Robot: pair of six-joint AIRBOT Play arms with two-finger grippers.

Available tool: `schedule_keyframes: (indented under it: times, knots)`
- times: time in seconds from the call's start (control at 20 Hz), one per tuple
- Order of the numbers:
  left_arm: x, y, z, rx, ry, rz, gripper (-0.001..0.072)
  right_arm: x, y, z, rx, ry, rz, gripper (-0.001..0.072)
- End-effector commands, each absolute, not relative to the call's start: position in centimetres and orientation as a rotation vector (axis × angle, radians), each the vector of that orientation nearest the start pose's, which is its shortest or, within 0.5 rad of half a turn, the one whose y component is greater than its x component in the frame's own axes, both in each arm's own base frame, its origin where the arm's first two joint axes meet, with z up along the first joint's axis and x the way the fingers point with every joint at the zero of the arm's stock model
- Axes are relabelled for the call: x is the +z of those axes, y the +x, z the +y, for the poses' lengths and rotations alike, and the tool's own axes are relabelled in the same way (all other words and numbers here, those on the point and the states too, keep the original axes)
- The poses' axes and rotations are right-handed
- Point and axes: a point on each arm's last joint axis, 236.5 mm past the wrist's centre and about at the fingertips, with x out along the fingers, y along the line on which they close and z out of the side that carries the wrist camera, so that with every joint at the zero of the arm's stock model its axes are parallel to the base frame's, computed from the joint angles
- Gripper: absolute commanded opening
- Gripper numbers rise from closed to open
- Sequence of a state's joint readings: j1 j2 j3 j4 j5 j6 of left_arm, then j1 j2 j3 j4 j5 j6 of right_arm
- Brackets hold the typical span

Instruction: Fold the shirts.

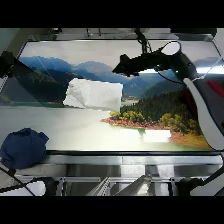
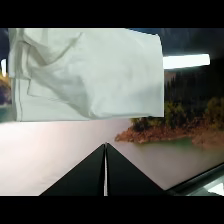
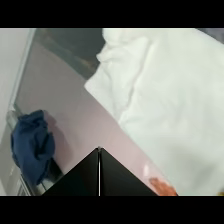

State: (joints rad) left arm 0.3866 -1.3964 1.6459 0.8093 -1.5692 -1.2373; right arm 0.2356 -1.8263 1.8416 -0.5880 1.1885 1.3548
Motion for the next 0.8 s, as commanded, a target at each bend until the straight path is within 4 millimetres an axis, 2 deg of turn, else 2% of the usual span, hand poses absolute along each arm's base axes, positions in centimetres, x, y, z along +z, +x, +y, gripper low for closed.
schedule_keyframes:
  times: [0.0, 0.1, 0.2, 0.25, 0.35, 0.4, 0.75]
  knots:
    - [16.8, 39.0, -2.2, -0.516, -0.489, 0.988, 0.0015, 8.4, 46.5, 25.7, 0.786, 0.505, 1.175, 0.0015]
    - [15.7, 36.7, -2.1, -0.483, -0.516, 0.983, 0.0015, 6.7, 46.0, 24.6, 0.727, 0.519, 1.146, 0.0015]
    - [14.9, 35.1, -1.6, -0.446, -0.536, 0.971, 0.0016, 3.5, 45.4, 23.3, 0.659, 0.543, 1.192, 0.0027]
    - [14.7, 35.0, -1.1, -0.411, -0.546, 0.945, 0.0015, 2.0, 45.0, 22.9, 0.640, 0.559, 1.228, 0.0116]
    - [14.5, 35.1, 0.1, -0.347, -0.563, 0.896, 0.0015, -0.1, 45.2, 22.5, 0.599, 0.603, 1.276, 0.0559]
    - [14.4, 35.2, 0.2, -0.338, -0.565, 0.888, 0.0016, -1.1, 45.4, 22.3, 0.570, 0.632, 1.299, 0.0667]
    - [13.1, 34.7, 0.0, -0.337, -0.578, 0.918, 0.0015, -6.4, 47.8, 20.9, 0.460, 0.691, 1.307, 0.0666]
